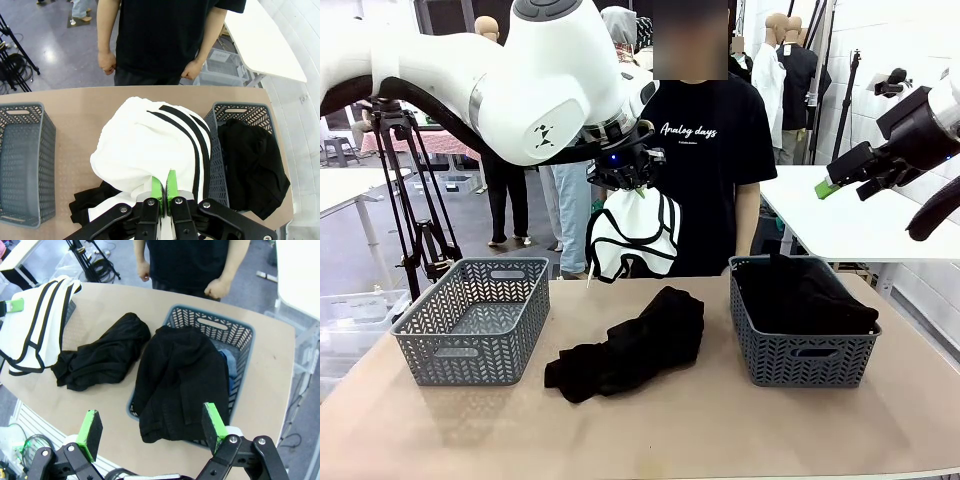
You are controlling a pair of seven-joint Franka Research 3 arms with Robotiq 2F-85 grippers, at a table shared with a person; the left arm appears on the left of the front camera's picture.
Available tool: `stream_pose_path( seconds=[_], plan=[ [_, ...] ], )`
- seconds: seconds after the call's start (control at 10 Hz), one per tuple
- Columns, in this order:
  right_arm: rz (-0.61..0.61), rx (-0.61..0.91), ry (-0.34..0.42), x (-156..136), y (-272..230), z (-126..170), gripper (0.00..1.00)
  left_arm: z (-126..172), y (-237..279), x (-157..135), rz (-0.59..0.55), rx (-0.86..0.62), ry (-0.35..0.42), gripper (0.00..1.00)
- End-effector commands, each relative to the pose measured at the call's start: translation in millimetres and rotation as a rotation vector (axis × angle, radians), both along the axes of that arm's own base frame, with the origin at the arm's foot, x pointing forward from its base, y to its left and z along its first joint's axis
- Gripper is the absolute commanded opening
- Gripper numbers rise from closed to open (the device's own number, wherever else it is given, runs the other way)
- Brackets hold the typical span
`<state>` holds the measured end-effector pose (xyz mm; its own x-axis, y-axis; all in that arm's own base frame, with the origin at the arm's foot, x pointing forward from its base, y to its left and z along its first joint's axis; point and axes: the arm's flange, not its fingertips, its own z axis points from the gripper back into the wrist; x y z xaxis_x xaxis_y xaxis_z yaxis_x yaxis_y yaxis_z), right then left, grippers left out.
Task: Sort the tops and bottoms.
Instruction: Lift clothes from the center of the table with your left hand, then sort the clothes according to human instructions.
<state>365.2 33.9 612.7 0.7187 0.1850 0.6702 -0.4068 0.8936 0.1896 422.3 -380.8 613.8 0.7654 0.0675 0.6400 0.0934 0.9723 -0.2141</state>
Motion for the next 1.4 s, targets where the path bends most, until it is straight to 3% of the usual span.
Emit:
stream_pose_path(
  seconds=[0.0,1.3],
  plan=[
    [0.003,0.003,0.006,-0.7,0.1,-1.3,1.0,5.7,-1.7,2.5,-0.002,0.009,0.002,0.0],
    [0.003,0.003,0.006,-0.7,0.1,-1.3,1.0,5.7,-1.7,2.5,-0.002,0.009,0.002,0.0]
  ],
)
